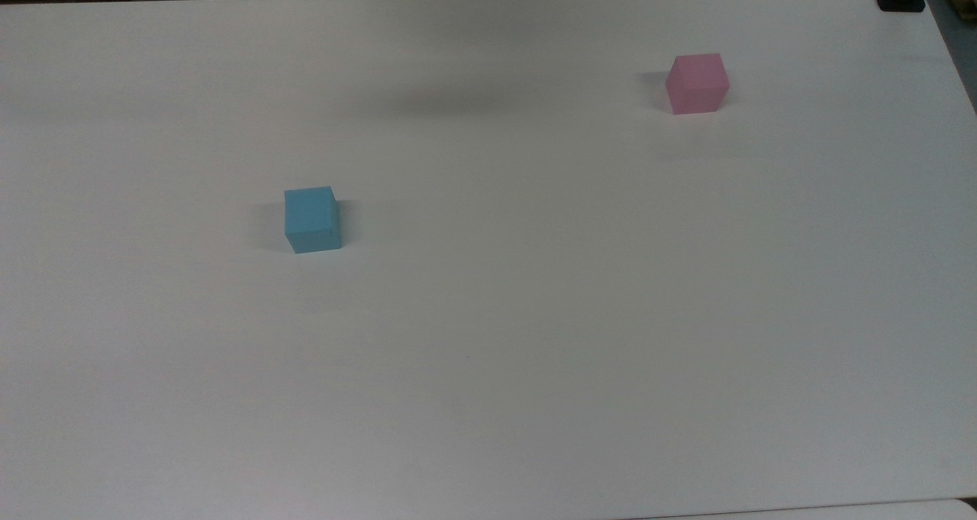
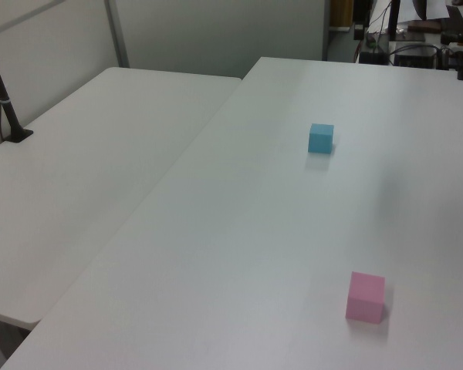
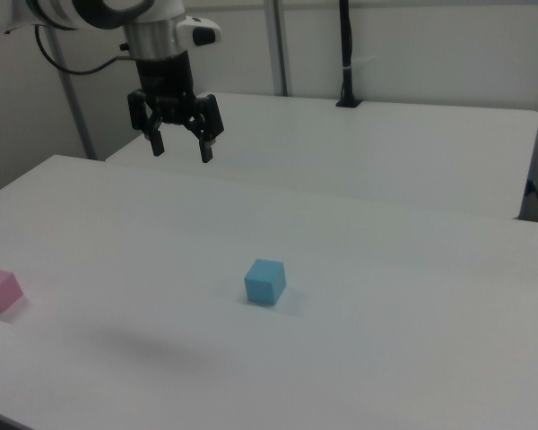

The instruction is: Put blue cube on pink cube

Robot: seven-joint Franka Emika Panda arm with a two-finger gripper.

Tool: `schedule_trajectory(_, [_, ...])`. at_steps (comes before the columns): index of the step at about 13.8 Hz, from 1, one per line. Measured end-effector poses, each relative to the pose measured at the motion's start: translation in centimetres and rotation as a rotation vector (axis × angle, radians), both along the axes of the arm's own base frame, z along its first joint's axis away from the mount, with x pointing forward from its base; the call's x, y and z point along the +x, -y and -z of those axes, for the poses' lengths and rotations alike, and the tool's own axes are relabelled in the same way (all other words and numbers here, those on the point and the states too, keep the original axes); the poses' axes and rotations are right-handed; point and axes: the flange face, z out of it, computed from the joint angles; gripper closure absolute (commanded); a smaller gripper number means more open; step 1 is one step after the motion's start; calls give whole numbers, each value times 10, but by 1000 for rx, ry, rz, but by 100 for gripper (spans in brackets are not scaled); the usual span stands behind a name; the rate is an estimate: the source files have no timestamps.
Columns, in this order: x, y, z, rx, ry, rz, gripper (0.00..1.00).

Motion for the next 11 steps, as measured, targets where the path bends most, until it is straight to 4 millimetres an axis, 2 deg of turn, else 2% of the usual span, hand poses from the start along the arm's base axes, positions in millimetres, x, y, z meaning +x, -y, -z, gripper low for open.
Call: schedule_trajectory(11, [-6, -10, 10, 9, -72, -37, 0])
